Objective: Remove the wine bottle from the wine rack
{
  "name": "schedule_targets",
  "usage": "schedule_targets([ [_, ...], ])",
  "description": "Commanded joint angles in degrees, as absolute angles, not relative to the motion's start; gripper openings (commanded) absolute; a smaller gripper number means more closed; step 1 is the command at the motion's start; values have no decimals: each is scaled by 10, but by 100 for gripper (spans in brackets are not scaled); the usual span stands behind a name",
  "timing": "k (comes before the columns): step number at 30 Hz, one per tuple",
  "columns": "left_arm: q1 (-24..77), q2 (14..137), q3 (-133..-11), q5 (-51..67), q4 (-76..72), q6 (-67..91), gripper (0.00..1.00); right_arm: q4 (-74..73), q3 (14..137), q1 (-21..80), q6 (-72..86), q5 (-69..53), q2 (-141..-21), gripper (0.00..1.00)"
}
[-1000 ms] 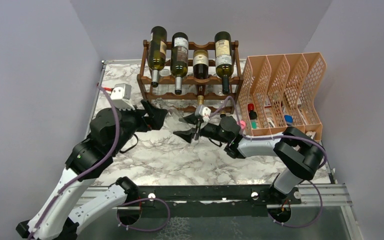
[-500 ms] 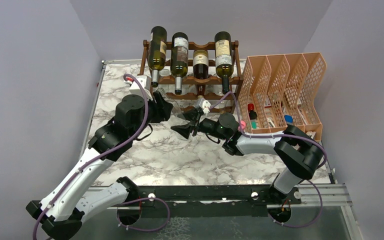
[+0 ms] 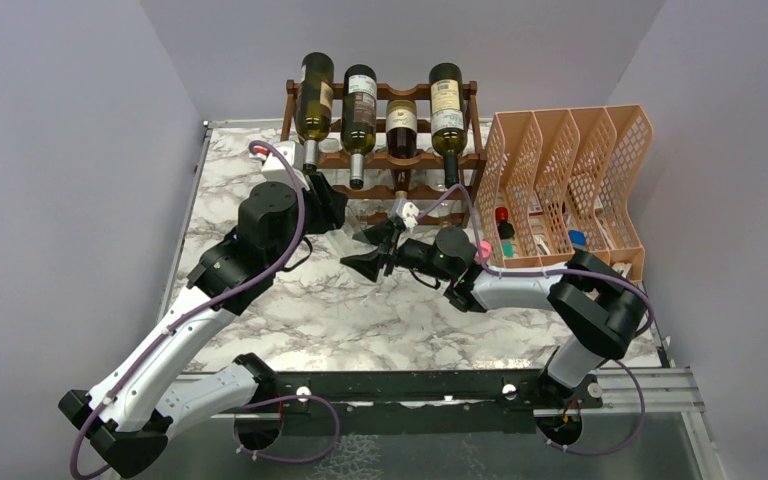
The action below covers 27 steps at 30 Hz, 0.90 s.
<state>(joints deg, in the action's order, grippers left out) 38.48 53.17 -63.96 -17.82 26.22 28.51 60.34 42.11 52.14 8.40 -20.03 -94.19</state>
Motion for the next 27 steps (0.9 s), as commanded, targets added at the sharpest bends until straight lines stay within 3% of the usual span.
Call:
schedule_targets([
  [1, 385, 534, -652, -195, 235, 282, 51, 657, 425, 525, 100, -214, -946, 4],
  [9, 385, 556, -656, -200, 234, 265, 39, 649, 427, 526, 106, -210, -946, 7],
  [12, 385, 560, -657, -206, 234, 256, 31, 639, 425, 526, 104, -208, -943, 13],
  [19, 385, 549, -650, -226, 235, 231, 2, 590, 405, 526, 99, -188, -916, 56],
  [22, 384, 541, -646, -239, 237, 222, 0, 529, 408, 525, 92, -168, -898, 71],
  [25, 384, 530, -643, -257, 243, 213, 0, 461, 406, 525, 69, -159, -865, 99],
  [27, 384, 524, -642, -271, 252, 205, 0, 431, 392, 526, 56, -150, -837, 100],
])
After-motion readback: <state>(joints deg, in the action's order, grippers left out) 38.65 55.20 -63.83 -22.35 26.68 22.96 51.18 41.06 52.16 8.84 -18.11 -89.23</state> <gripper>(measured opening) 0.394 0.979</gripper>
